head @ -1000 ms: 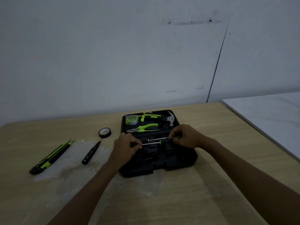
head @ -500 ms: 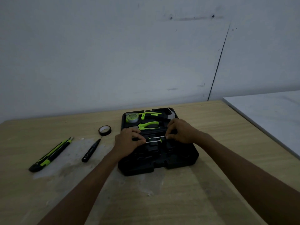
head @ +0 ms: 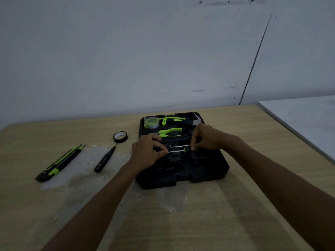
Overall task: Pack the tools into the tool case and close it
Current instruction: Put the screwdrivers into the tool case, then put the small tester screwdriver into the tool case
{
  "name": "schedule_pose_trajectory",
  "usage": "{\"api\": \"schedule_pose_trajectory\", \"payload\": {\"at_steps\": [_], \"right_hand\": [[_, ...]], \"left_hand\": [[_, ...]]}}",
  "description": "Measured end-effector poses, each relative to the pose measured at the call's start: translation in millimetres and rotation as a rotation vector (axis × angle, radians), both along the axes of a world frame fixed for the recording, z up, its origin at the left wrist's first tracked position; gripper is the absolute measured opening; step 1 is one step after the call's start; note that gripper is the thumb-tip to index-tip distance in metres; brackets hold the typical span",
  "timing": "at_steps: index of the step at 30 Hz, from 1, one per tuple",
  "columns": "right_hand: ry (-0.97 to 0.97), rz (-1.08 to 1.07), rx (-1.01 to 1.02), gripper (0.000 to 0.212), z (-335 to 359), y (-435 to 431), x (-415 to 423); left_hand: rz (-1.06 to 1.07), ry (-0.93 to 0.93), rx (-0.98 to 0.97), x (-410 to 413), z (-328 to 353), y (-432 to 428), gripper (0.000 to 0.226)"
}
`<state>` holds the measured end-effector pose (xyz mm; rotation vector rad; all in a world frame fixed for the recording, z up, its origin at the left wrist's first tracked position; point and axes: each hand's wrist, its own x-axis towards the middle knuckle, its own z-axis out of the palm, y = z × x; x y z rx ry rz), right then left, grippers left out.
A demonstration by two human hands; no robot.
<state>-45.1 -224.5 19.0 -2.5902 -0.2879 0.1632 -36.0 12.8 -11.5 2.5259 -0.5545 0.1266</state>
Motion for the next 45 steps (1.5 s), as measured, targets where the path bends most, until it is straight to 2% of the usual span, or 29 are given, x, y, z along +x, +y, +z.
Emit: {"api": "schedule_pose_trajectory", "payload": {"at_steps": [13, 27, 34, 40, 45], "right_hand": [[0.122, -0.095, -0.060, 0.008, 5, 8, 6], [0.045, -0.064, -0.167, 0.018, 13, 24, -15], [-0.083, -0.134, -0.267, 0.011, 1, 24, -23], [-0.124, -0.146, -0.413, 0.021, 10, 40, -37], [-0.200, -0.098, -0.332, 0.026, 16, 67, -36]], "left_hand": [[0.006, -0.073, 0.017, -5, -7, 0, 0.011], [-0.022, -0.142, 0.013, -13, -8, -1, 0.019], [-0.051, -0.072, -0.067, -18, -4, 5, 0.025], [-0.039, 0.020, -0.233, -30, -8, 24, 0.029], [0.037, -0.064, -0.338, -38, -4, 60, 0.023]]}}
